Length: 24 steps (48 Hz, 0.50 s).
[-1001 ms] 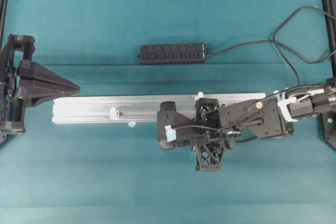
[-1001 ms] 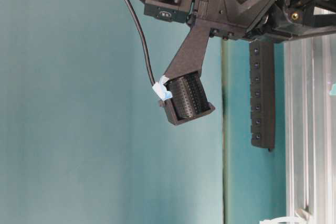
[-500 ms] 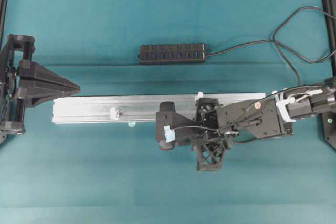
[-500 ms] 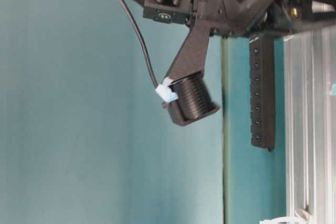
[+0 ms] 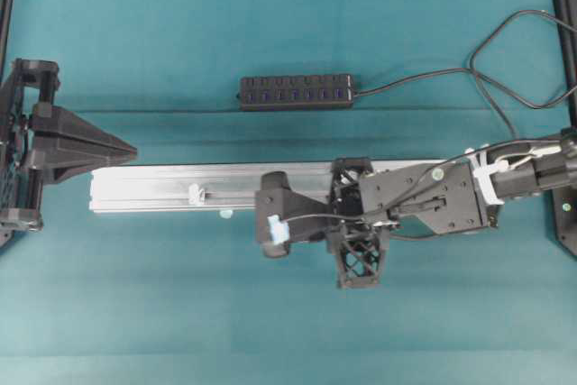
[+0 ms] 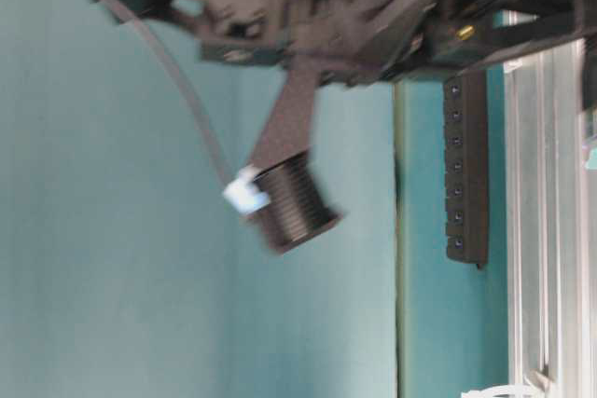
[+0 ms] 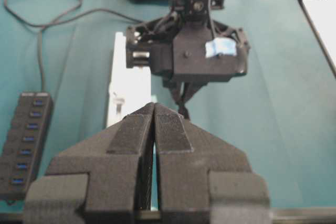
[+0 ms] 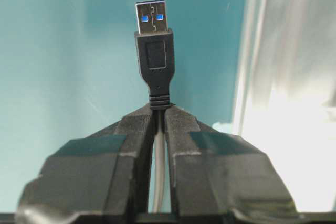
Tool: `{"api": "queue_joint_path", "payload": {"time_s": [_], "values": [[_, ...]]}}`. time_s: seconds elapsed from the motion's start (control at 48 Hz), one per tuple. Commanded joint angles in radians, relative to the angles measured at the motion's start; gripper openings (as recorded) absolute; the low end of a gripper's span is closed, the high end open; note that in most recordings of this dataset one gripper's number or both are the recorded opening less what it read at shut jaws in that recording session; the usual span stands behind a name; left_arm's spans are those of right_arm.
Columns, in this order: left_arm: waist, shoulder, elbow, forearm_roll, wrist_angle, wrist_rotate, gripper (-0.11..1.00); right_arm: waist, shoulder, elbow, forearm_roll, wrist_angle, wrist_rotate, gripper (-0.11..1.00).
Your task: Pass the USB cable through three rings with both arms.
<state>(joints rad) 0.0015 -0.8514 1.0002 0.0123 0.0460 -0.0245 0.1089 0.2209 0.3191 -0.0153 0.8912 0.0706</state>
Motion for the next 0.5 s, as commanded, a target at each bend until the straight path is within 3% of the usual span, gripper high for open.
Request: {"api": "queue_joint_path", "payload": {"time_s": [0.0, 0.271, 0.48], "values": [[0.002, 0.002, -0.029, 0.003, -0.009, 0.002, 0.02, 0.0, -0.026, -0.043, -0.003, 0.028, -0.015, -0.06], [0.003, 0.002, -0.029, 0.002, -0.003, 0.002, 0.02, -0.017, -0.064, -0.081, -0.006, 0.107, -0.072, -0.06], [0.003, 0.002, -0.029, 0.003, -0.003, 0.002, 0.02, -0.048, -0.141, -0.086, -0.054, 0.209, -0.107, -0.06]]}}
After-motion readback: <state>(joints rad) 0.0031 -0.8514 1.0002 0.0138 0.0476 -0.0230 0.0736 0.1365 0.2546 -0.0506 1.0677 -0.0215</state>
